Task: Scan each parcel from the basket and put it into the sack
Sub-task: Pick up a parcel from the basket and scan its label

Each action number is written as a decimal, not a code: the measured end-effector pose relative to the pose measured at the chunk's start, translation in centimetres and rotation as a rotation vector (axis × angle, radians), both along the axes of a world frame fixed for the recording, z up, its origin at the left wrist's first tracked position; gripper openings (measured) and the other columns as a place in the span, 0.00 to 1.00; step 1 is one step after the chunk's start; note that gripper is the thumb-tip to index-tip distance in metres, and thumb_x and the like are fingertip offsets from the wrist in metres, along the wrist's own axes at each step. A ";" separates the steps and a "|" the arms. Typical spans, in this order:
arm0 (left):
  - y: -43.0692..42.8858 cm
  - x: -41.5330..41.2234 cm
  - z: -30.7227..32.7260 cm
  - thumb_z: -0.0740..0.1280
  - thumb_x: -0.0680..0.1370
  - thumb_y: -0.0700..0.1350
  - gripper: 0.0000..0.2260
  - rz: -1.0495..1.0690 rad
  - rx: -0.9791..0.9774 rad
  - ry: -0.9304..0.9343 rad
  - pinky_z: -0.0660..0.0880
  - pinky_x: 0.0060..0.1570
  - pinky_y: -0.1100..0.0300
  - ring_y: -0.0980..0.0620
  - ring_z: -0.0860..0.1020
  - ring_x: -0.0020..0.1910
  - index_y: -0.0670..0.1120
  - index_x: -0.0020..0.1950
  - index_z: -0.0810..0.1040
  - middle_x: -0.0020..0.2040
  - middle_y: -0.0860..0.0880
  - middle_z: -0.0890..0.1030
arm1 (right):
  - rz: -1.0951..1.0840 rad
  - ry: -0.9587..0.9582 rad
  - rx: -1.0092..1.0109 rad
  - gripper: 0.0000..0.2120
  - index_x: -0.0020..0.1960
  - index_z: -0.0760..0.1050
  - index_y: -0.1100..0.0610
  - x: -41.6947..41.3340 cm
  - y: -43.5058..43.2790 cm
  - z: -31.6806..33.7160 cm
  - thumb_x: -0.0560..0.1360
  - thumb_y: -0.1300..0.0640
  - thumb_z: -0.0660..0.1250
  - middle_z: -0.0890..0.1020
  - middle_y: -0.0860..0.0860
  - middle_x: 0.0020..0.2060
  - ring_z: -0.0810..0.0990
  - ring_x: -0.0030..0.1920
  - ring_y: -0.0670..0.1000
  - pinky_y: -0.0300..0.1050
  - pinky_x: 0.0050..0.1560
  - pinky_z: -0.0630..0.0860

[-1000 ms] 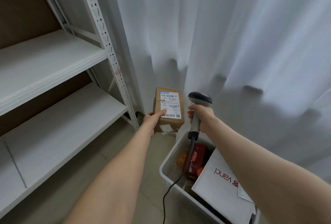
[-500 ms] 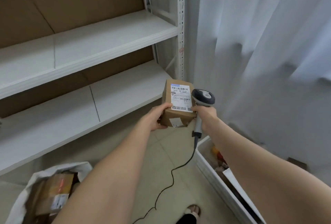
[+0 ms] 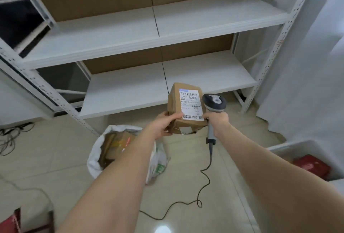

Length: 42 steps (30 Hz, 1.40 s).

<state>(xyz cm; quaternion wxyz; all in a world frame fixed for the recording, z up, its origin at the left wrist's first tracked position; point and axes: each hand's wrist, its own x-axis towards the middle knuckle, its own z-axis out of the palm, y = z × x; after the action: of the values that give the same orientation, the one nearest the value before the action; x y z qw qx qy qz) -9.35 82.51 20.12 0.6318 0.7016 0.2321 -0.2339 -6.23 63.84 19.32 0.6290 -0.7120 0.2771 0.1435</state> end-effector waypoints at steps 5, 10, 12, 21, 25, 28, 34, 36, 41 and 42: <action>11.9 -0.7 -1.6 0.75 0.69 0.54 0.32 0.055 0.019 0.002 0.75 0.59 0.48 0.49 0.78 0.54 0.49 0.70 0.68 0.60 0.48 0.78 | -0.014 0.028 0.062 0.11 0.36 0.72 0.60 -0.3 12.2 -2.5 0.69 0.68 0.73 0.81 0.59 0.46 0.81 0.50 0.59 0.56 0.57 0.79; 21.6 -0.3 -4.5 0.75 0.71 0.49 0.33 0.152 0.054 0.016 0.76 0.46 0.55 0.51 0.77 0.50 0.48 0.72 0.65 0.59 0.49 0.77 | -0.017 0.096 0.212 0.06 0.40 0.76 0.63 -0.7 22.4 -6.0 0.69 0.69 0.73 0.82 0.59 0.43 0.82 0.45 0.58 0.53 0.53 0.80; 24.0 0.2 -6.2 0.75 0.71 0.47 0.32 0.206 0.087 0.009 0.74 0.46 0.56 0.50 0.77 0.51 0.47 0.72 0.65 0.63 0.49 0.76 | -0.023 0.120 0.247 0.07 0.38 0.76 0.62 -0.3 25.2 -7.4 0.69 0.71 0.71 0.81 0.58 0.39 0.81 0.40 0.56 0.50 0.47 0.79; 32.4 0.5 -19.8 0.80 0.54 0.61 0.44 0.265 0.236 0.135 0.74 0.60 0.47 0.49 0.79 0.56 0.51 0.67 0.70 0.60 0.52 0.79 | 0.111 0.247 0.228 0.07 0.39 0.76 0.60 2.4 34.8 -19.6 0.66 0.66 0.74 0.80 0.57 0.37 0.80 0.40 0.56 0.55 0.52 0.80; 36.2 -1.6 -28.8 0.77 0.46 0.67 0.50 0.404 0.213 0.300 0.76 0.56 0.42 0.44 0.78 0.58 0.53 0.66 0.70 0.60 0.48 0.79 | 0.180 0.322 0.203 0.13 0.45 0.79 0.59 1.2 39.2 -26.3 0.63 0.64 0.78 0.84 0.58 0.48 0.82 0.52 0.59 0.57 0.59 0.77; 37.0 -2.8 -28.9 0.73 0.59 0.64 0.42 0.505 0.091 0.418 0.76 0.54 0.43 0.42 0.75 0.58 0.55 0.70 0.64 0.63 0.47 0.74 | 0.151 0.394 0.184 0.16 0.54 0.78 0.62 -0.2 42.2 -28.7 0.68 0.64 0.77 0.81 0.56 0.53 0.78 0.57 0.56 0.53 0.64 0.74; 41.0 -4.4 -33.8 0.70 0.72 0.51 0.31 0.439 -0.133 0.477 0.72 0.60 0.42 0.46 0.76 0.56 0.55 0.71 0.60 0.59 0.45 0.75 | 0.079 0.437 0.138 0.05 0.44 0.76 0.63 -0.7 47.1 -34.4 0.72 0.68 0.72 0.81 0.56 0.42 0.80 0.44 0.56 0.41 0.44 0.78; 42.2 -5.1 -35.6 0.70 0.73 0.50 0.27 0.432 -0.141 0.498 0.71 0.62 0.44 0.48 0.77 0.51 0.53 0.69 0.62 0.58 0.46 0.76 | 0.108 0.388 0.058 0.09 0.45 0.78 0.61 -1.0 48.8 -36.6 0.68 0.69 0.73 0.82 0.56 0.44 0.82 0.49 0.58 0.48 0.51 0.79; 44.6 -7.0 -39.6 0.69 0.67 0.49 0.15 0.380 -0.180 0.610 0.72 0.43 0.59 0.52 0.77 0.37 0.48 0.51 0.72 0.38 0.50 0.74 | 0.278 0.363 -0.101 0.14 0.52 0.76 0.56 -2.4 52.7 -41.1 0.68 0.67 0.70 0.82 0.56 0.47 0.80 0.47 0.56 0.49 0.52 0.79; 45.0 -7.3 -40.3 0.68 0.70 0.48 0.10 0.348 -0.175 0.624 0.71 0.41 0.60 0.53 0.77 0.36 0.47 0.48 0.73 0.37 0.50 0.76 | 0.316 0.366 -0.132 0.14 0.53 0.75 0.55 -2.8 53.4 -41.8 0.69 0.67 0.69 0.81 0.56 0.48 0.79 0.47 0.55 0.47 0.50 0.78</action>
<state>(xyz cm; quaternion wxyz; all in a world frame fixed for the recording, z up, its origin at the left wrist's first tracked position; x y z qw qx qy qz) -16.64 127.54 -20.18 0.6185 0.4900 0.5087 -0.3443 -9.00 117.27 -22.46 0.4903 -0.7483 0.2802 0.3482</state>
